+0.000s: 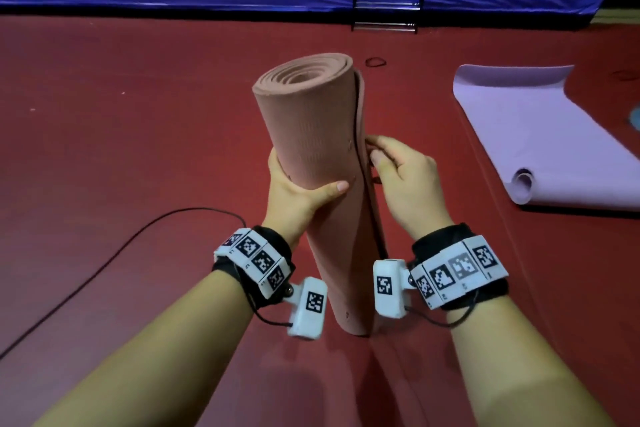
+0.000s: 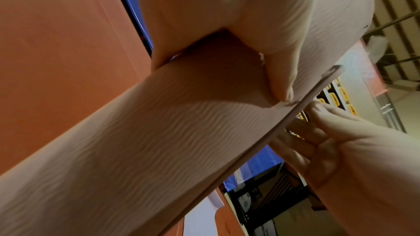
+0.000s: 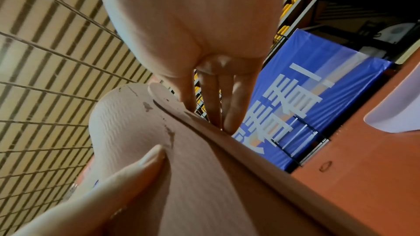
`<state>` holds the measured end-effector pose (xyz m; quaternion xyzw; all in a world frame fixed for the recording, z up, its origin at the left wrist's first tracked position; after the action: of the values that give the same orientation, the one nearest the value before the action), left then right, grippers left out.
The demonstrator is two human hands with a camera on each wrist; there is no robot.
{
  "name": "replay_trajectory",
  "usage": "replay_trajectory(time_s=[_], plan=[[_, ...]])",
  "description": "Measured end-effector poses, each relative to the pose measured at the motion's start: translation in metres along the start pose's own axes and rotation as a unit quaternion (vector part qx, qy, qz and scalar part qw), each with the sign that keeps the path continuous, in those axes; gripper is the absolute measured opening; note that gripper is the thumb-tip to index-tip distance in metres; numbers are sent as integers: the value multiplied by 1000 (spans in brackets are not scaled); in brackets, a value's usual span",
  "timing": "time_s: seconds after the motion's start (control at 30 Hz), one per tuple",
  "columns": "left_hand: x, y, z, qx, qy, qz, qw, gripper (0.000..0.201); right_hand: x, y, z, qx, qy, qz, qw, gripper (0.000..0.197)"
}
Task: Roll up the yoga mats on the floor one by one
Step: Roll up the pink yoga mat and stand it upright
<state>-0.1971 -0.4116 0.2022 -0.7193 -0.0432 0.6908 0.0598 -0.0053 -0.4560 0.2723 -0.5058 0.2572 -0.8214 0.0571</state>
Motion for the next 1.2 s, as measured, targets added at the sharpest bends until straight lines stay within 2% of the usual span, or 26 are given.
replay_trajectory(time_s=[0.1, 0.13, 0.2, 0.33, 0.47, 0.57, 0.63, 0.73, 0.87, 0.97, 1.03, 1.13, 1.2], plan=[[-38, 4, 13, 5, -23, 29, 999, 120, 39, -23, 9, 26, 48, -26, 998, 16], [-57, 4, 15, 16, -35, 37, 999, 121, 56, -31, 15, 35, 56, -39, 997, 18], [-100, 0, 20, 41, -56, 56, 996, 120, 89, -49, 27, 59, 51, -79, 994, 34], [-203, -9, 27, 90, -92, 94, 987, 121, 179, -91, 54, 115, 71, -119, 984, 86], [-329, -24, 38, 123, -121, 120, 978, 121, 300, -157, 89, 140, 174, -89, 971, 115], [-434, -40, 46, 161, -130, 118, 971, 117, 398, -213, 115, 155, 212, -63, 963, 127], [-500, -51, 56, 185, -136, 114, 967, 116, 461, -245, 126, 167, 235, -36, 957, 126], [-580, -64, 70, 225, -134, 98, 960, 117, 539, -281, 131, 202, 249, -16, 947, 115], [-651, -78, 82, 270, -134, 74, 951, 120, 607, -312, 136, 225, 233, 10, 946, 104], [-678, -90, 76, 304, -126, 67, 942, 121, 632, -330, 146, 228, 237, 6, 944, 102], [-683, -100, 66, 323, -121, 66, 936, 121, 640, -342, 153, 236, 251, 12, 939, 94], [-678, -121, 42, 355, -126, 64, 924, 117, 632, -361, 161, 257, 290, 29, 921, 85], [-673, -141, 19, 376, -130, 57, 916, 107, 616, -377, 168, 257, 294, 32, 920, 86]])
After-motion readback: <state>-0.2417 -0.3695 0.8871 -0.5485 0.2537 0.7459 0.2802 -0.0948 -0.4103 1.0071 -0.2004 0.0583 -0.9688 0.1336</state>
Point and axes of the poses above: each hand's wrist, its own y-axis away from the middle knuckle, its own z-axis out of the back of the hand, x = y × z, the point moved 10 cm from there along -y, towards the middle knuckle, and after that the axes turned 6 degrees about -y, right-handed, at the moved point
